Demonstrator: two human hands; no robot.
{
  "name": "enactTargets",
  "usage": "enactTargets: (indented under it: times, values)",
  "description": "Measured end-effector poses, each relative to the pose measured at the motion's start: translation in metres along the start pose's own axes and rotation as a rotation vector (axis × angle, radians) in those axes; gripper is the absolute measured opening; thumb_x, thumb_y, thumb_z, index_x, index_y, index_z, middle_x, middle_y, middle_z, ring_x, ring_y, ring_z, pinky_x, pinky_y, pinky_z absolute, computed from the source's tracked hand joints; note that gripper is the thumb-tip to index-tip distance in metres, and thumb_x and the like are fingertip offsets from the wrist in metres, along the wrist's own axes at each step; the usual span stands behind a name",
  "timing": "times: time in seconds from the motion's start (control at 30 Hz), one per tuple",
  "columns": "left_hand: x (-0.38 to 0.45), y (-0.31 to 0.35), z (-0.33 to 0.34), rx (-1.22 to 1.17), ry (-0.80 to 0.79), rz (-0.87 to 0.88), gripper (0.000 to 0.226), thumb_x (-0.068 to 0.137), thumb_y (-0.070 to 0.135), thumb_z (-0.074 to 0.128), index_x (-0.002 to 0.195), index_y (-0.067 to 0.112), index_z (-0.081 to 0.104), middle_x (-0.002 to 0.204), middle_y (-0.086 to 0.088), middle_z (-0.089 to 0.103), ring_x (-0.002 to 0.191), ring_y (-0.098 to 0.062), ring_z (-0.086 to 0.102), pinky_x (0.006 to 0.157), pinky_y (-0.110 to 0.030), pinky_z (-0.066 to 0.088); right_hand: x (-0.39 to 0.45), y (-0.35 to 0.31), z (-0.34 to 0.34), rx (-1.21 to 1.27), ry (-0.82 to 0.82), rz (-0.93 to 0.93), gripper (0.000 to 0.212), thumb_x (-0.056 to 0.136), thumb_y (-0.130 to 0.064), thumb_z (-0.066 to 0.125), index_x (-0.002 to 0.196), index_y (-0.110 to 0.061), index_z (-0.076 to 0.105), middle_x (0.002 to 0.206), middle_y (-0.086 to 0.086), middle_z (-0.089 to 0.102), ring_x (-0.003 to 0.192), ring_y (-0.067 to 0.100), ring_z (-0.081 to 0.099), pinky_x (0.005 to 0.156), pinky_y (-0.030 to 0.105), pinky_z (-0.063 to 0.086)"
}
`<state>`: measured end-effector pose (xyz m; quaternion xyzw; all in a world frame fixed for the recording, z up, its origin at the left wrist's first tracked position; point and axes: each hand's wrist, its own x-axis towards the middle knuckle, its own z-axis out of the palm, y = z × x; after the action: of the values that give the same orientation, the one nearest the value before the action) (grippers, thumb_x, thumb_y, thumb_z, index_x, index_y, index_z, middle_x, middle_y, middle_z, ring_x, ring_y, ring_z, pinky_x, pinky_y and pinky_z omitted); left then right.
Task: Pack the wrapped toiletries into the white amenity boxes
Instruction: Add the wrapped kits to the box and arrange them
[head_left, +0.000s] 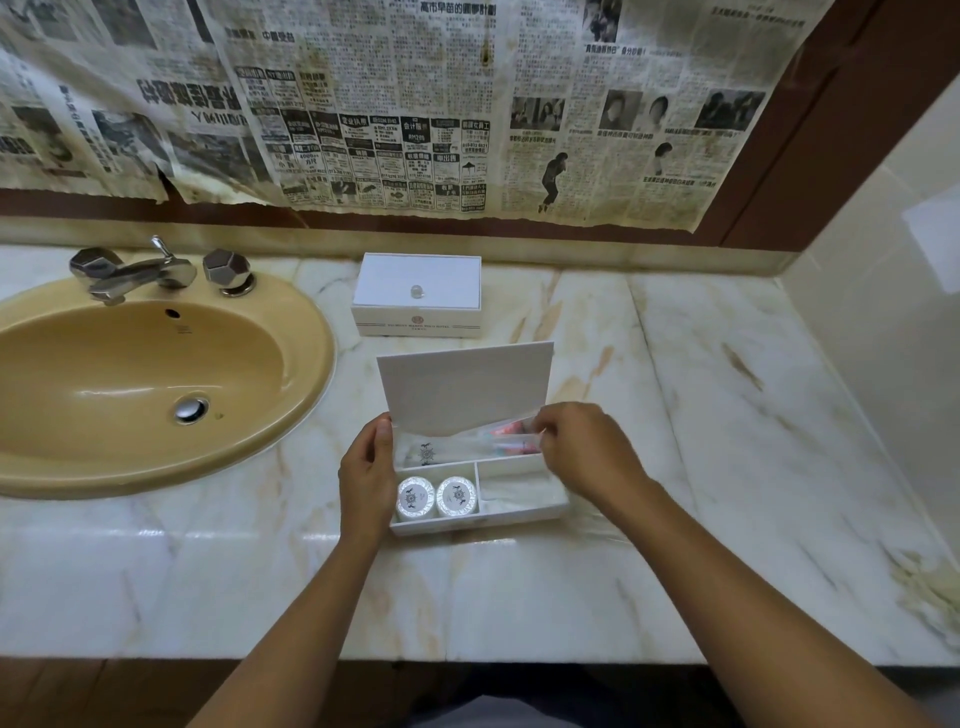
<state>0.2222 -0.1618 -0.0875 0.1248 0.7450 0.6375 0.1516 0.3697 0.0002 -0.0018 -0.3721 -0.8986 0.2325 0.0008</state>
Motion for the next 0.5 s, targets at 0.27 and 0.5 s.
enactTargets:
  times: [0.27,0.5]
  values:
    - [-0.001,0.001,0.0,-0.007,-0.004,0.002,0.018,0.103,0.022,0.044,0.106,0.025,0.062,0.098,0.027,0.061,0.088,0.025,0.054,0.072,0.005,0.036,0.002,0.043,0.008,-0.208,-0.113,0.192,0.038,0.087,0.002,0.054,0.119,-0.016,0.064,0.121,0.004,0.06,0.104,0.022,0.06,0.083,0.027,0.047]
    - [0.002,-0.003,-0.001,-0.003,-0.006,-0.005,0.02,0.103,0.025,0.045,0.11,0.023,0.063,0.103,0.022,0.063,0.091,0.024,0.054,0.076,0.004,0.037,-0.001,0.055,0.022,-0.266,-0.162,0.217,0.025,0.086,0.001,0.054,0.103,-0.013,0.068,0.103,0.003,0.062,0.09,0.02,0.06,0.074,0.026,0.049]
